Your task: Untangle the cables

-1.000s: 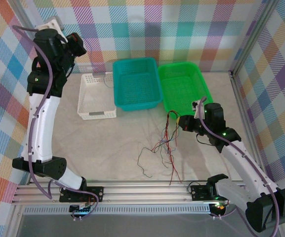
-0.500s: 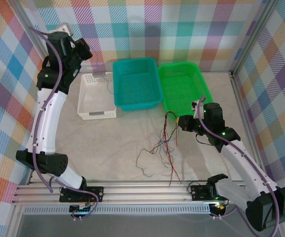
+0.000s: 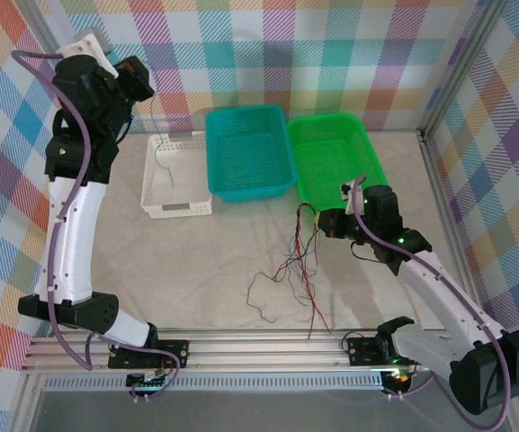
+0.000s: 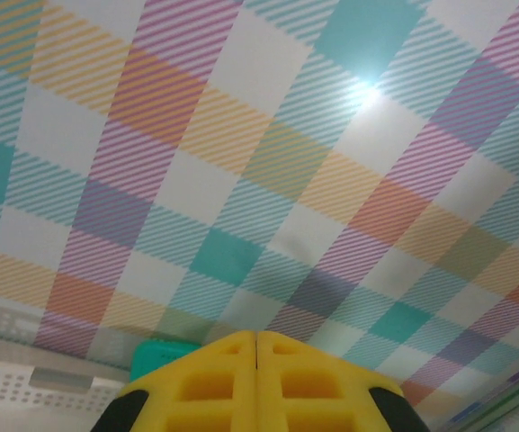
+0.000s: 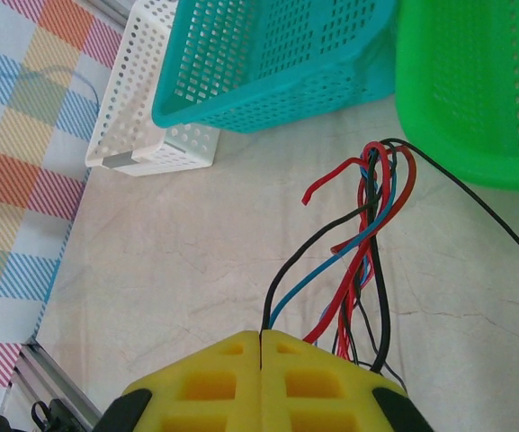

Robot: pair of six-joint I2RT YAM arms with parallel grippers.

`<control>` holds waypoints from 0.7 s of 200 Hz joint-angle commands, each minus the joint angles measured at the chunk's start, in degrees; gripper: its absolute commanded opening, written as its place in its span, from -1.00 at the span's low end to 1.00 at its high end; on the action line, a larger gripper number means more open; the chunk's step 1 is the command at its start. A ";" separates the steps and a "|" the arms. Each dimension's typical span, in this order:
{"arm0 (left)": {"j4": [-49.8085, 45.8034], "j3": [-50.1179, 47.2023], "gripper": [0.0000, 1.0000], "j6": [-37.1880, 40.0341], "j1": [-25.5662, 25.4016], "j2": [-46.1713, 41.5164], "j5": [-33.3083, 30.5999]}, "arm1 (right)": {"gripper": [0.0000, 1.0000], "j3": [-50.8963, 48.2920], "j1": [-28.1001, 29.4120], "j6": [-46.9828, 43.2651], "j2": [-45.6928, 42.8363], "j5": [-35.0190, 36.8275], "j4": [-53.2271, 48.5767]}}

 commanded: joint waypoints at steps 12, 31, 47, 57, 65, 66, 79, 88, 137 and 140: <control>1.75 -2.14 -1.00 0.84 0.46 2.95 -0.31 | -1.00 1.42 1.07 -1.21 0.94 0.37 2.17; 2.36 -2.74 -1.00 1.58 0.51 4.64 -0.66 | -1.00 1.17 1.79 -1.18 1.64 0.51 2.89; 2.66 -3.38 -1.00 2.00 0.55 6.30 -1.36 | -1.00 0.91 2.55 -1.11 2.24 0.70 3.34; 2.64 -3.78 -1.00 2.18 0.64 7.22 -1.68 | -1.00 0.78 2.99 -1.30 2.56 0.77 3.65; 2.94 -4.40 -1.00 2.30 0.69 7.74 -1.91 | -1.00 0.69 3.29 -1.29 2.75 0.86 3.80; 3.02 -4.50 -1.00 2.35 0.71 7.82 -1.97 | -1.00 0.69 3.30 -1.31 2.81 0.86 3.88; 3.56 -5.87 -1.00 2.34 0.76 8.48 -2.46 | -1.00 0.54 3.65 -1.53 3.12 1.01 4.01; 4.21 -7.32 -1.00 2.44 0.75 8.76 -2.65 | -1.00 0.37 3.82 -1.53 3.23 0.95 4.07; 7.62 -19.42 -1.00 0.38 0.88 7.95 -3.51 | -1.00 -0.60 4.28 -1.35 3.49 0.50 4.68; 7.89 -20.38 -1.00 0.08 0.86 7.83 -3.34 | -1.00 -0.58 4.35 -1.34 3.57 0.36 4.73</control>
